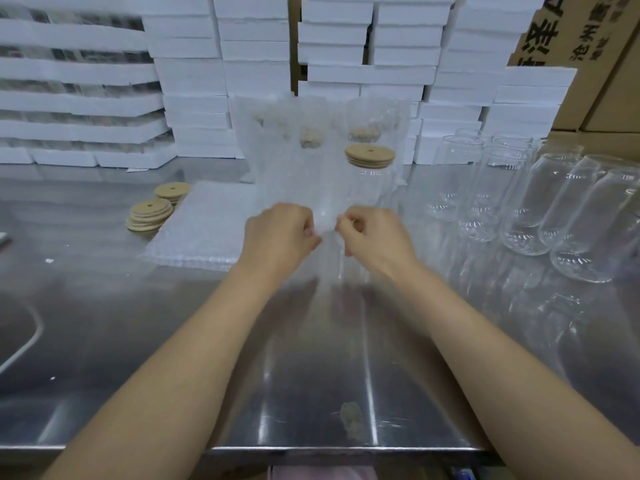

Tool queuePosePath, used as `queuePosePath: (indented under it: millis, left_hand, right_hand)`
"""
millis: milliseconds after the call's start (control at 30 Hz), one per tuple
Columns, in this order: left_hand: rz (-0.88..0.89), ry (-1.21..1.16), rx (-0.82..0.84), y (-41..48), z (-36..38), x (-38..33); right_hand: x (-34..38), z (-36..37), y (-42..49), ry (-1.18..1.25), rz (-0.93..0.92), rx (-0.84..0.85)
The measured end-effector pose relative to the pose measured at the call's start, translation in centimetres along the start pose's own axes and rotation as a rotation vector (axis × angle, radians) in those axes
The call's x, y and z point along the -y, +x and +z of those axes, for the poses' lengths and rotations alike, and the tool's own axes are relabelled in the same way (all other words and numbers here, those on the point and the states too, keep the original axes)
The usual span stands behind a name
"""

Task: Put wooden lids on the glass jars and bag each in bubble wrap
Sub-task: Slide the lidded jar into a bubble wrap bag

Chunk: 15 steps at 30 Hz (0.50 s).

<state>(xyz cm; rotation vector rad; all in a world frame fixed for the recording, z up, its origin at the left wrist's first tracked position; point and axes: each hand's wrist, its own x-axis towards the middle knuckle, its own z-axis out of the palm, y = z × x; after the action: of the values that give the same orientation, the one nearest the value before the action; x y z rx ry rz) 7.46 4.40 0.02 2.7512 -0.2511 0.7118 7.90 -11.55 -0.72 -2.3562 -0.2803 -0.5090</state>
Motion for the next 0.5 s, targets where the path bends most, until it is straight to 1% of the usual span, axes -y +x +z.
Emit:
queuePosePath:
  millis: [33,67,100,167,233,267,300,367,400,433,467,500]
  left_hand:
    - [-0.019,-0.038,0.054,-0.1,0.3,0.0]
    - [-0.041,-0.09,0.109,-0.1,0.4,0.2]
    - [-0.059,-0.151,0.169,-0.2,0.3,0.4]
    - [-0.065,-0.249,0.284,-0.2,0.2,0.5]
    - [-0.052,-0.299,0.362,-0.1,0.2,0.6]
    - [-0.058,-0.318,0.381,-0.1,0.2,0.5]
    - [-0.074,-0.338,0.391,0.0,0.2,0.5]
    - [-0.132,-0.412,0.41,0.1,0.2,0.6]
    - [-0.167,-0.461,0.413,0.1,0.3,0.7]
    - [-0.19,-0.491,0.387,0.1,0.4,0.8]
    - [-0.2,-0.487,0.331,0.1,0.5,0.8]
    - [-0.204,-0.456,0.261,0.1,0.7,0.8]
  right_hand:
    - [-0.2,0.3,-0.1,-0.03,0.037,0.084]
    - [-0.2,0.5,-0.3,0.024,0.065,0.144]
    - [-0.3,0.7,-0.4,0.117,0.093,0.169]
    - [-0.3,1.0,-0.2,0.337,0.158,0.176]
    - [-0.1,1.3,-0.1,0.448,0.157,0.166]
    - [-0.1,1.4,-0.2,0.424,0.11,0.111]
    - [0.0,1.3,-0.3,0.35,0.031,0.005]
    - [0.2,0.7,-0.5,0.165,-0.154,-0.321]
    - [0.3,0.3,-0.5,0.116,-0.228,-0.491]
    - [0.5,-0.1,-0.3,0.097,-0.28,-0.626]
    - [0.5,-0.5,-0.1,0.098,-0.306,-0.705]
    - [0.5,-0.9,0.2,0.109,-0.301,-0.728]
